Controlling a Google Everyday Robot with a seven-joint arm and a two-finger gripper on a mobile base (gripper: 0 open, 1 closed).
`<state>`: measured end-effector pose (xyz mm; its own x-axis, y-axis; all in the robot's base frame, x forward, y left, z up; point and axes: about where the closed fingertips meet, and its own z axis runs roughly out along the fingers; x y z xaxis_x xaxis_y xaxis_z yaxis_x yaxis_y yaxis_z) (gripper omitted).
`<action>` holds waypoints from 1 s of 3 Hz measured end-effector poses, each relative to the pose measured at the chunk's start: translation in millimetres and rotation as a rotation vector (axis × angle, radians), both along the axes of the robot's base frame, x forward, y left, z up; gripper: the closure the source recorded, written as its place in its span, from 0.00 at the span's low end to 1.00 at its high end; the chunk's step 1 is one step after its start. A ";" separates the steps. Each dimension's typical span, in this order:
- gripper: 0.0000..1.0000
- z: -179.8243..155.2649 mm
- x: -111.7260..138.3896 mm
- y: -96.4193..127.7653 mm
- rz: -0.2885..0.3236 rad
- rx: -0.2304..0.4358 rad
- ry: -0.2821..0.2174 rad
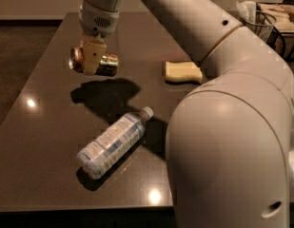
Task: Place orange can upright
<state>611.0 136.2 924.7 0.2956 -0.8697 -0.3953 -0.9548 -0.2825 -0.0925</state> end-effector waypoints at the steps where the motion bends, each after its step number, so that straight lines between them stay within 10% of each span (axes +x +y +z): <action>1: 1.00 8.3 1.7 -7.6 -0.103 0.165 0.092; 3: 1.00 7.0 10.4 -29.7 -0.304 0.397 0.157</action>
Offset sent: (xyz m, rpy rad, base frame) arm 0.0118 -0.0428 0.0136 0.4292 0.1863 -0.3412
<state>621.4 106.5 931.8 -0.0366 -0.6812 -0.7312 -0.9992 0.0374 0.0151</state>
